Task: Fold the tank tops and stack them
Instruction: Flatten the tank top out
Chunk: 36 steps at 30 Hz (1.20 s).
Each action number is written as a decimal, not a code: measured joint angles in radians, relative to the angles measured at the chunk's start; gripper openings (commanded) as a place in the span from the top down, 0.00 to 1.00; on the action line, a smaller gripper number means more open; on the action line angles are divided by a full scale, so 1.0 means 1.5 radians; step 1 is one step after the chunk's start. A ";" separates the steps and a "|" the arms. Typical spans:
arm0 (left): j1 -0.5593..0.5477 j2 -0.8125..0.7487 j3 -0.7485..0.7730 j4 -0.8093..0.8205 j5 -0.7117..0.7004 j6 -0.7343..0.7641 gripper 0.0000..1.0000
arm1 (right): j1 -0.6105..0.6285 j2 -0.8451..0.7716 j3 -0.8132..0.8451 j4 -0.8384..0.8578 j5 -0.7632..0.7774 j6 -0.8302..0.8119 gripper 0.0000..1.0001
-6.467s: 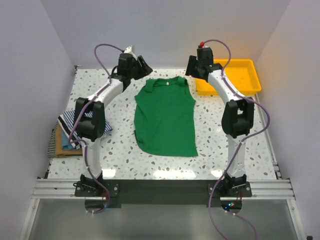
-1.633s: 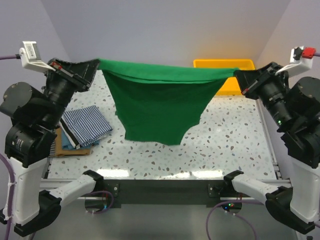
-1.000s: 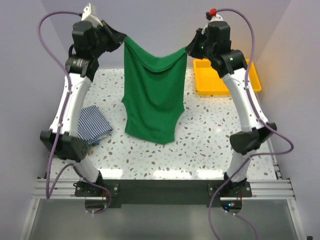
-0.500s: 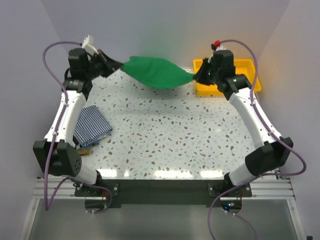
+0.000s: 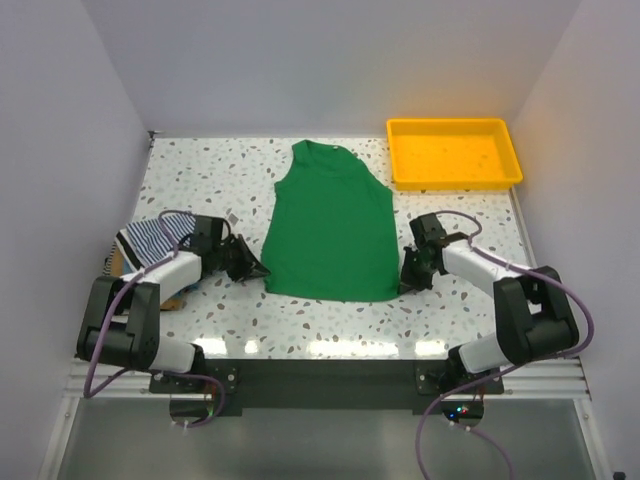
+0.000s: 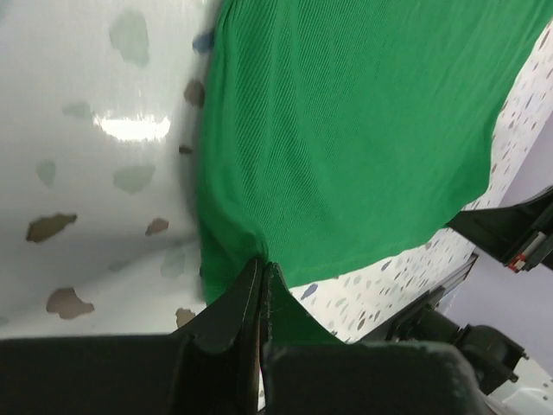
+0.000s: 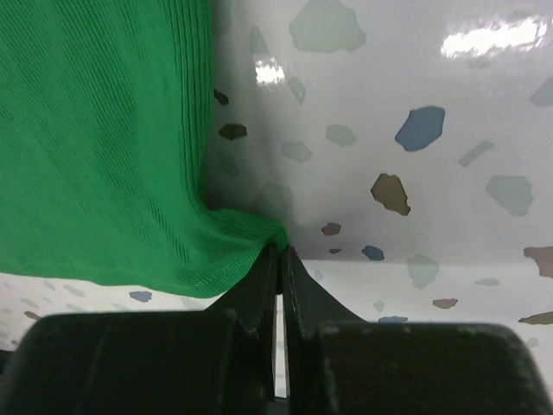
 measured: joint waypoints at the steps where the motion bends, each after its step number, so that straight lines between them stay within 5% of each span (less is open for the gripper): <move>1: -0.006 -0.007 -0.010 -0.002 0.000 0.000 1.00 | 0.000 -0.007 -0.009 0.003 -0.001 0.001 1.00; 12: -0.024 -0.229 -0.093 -0.100 -0.054 -0.008 1.00 | -0.010 -0.071 -0.034 -0.054 -0.006 0.008 1.00; 19: -0.024 -0.257 -0.062 -0.164 -0.067 -0.008 1.00 | -0.014 -0.161 0.108 -0.145 0.008 0.008 1.00; 23: -0.025 -0.303 0.090 -0.227 -0.074 -0.001 1.00 | -0.014 -0.247 0.256 -0.189 0.013 0.005 1.00; 30: -0.025 -0.322 0.504 -0.274 -0.079 0.006 1.00 | -0.014 -0.283 0.650 -0.269 0.040 -0.015 1.00; 36: -0.026 -0.357 0.651 -0.255 -0.081 -0.008 1.00 | -0.014 -0.279 0.897 -0.311 0.055 -0.028 1.00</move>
